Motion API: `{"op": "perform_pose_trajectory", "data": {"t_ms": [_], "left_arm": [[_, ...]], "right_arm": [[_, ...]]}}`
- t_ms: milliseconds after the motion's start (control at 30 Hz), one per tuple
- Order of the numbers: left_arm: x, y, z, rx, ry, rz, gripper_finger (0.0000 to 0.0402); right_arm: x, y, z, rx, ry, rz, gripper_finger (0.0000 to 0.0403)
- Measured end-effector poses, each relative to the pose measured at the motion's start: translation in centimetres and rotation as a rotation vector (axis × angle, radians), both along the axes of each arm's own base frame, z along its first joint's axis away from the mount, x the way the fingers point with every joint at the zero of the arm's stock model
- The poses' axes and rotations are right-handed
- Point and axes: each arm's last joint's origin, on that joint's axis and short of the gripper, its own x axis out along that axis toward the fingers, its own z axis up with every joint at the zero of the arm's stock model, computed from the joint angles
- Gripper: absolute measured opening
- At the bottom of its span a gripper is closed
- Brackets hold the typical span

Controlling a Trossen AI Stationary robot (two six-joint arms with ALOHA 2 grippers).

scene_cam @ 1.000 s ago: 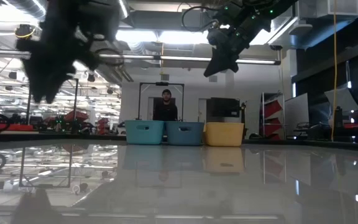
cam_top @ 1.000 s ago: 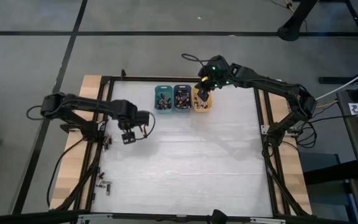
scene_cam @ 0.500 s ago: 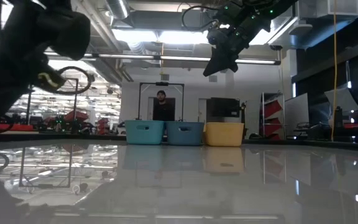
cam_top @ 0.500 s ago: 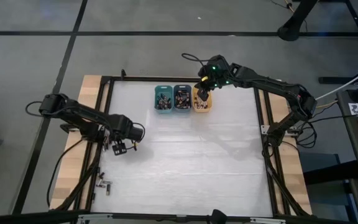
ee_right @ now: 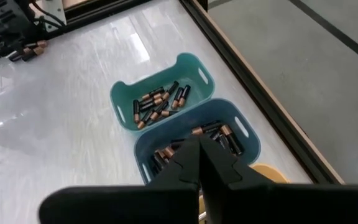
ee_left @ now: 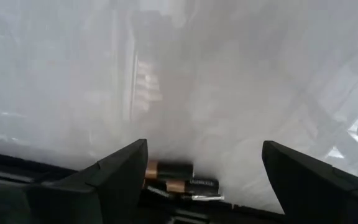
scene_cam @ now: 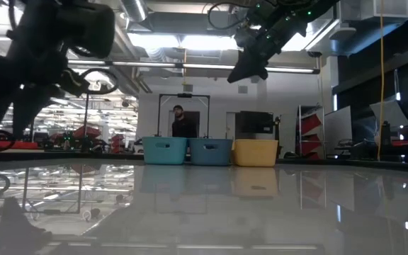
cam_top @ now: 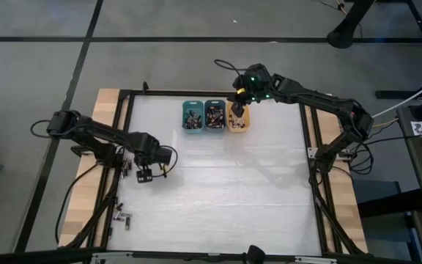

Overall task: Sort batteries
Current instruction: Put the brown battery into the blue bin

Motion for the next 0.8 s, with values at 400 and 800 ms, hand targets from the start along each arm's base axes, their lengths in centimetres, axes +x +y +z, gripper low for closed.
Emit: {"op": "perform_pose_trajectory", "data": {"t_ms": [400, 800], "left_arm": [[0.1, 0.8, -1.8, -0.04, 0.278, -0.109, 0.0304], [0.2, 0.7, -4.5, -0.051, 0.389, -0.024, 0.0304]], "right_arm": [[0.0, 0.1, 0.0, 0.042, -0.009, -0.005, 0.0], [-0.1, 0.2, -0.2, 0.072, 0.009, -0.011, 0.0]]}}
